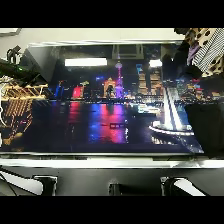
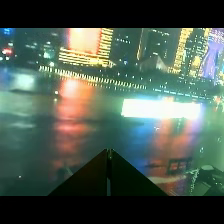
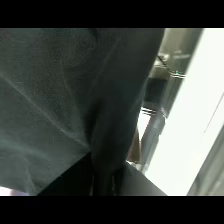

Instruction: Fold the clothes and pants, and hang the long-sleeved shirts on hangers.

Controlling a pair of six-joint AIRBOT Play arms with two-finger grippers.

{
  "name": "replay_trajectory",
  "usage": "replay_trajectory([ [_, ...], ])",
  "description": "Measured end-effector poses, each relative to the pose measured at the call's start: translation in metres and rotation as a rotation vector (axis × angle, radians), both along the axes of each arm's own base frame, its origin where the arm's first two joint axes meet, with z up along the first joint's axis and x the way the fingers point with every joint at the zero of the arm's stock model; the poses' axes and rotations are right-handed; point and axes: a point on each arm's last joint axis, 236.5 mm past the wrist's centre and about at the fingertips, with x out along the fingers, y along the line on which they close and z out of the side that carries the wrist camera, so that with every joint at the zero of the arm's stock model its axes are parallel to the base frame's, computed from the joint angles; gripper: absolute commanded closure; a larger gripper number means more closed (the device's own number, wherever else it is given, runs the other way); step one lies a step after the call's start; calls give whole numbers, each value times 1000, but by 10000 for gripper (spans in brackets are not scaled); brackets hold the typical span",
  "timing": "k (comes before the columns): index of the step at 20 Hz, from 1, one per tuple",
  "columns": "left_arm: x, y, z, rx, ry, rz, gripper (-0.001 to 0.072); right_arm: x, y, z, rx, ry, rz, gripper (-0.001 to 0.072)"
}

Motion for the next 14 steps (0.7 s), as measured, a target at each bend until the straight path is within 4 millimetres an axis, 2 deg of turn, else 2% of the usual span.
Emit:
replay_trajectory([
  [5,0,0,-1,0,1,0,692,-25,8,-9,24,93,3,682],
  [6,0,0,-1,0,1,0,692,-29,10,-11,29,109,8,655],
  [7,0,0,-1,0,2,0,692,-32,12,-13,35,123,8,532],
  [8,0,0,-1,0,2,0,692,-36,14,-16,42,136,7,370],
  [9,0,0,-1,0,2,0,692,-40,17,-18,53,152,4,298],
  [12,0,0,-1,0,2,0,692,-43,20,-19,63,160,-11,299],
  [14,0,0,-1,2,0,-4,693,-32,23,-14,70,108,-12,301],
])
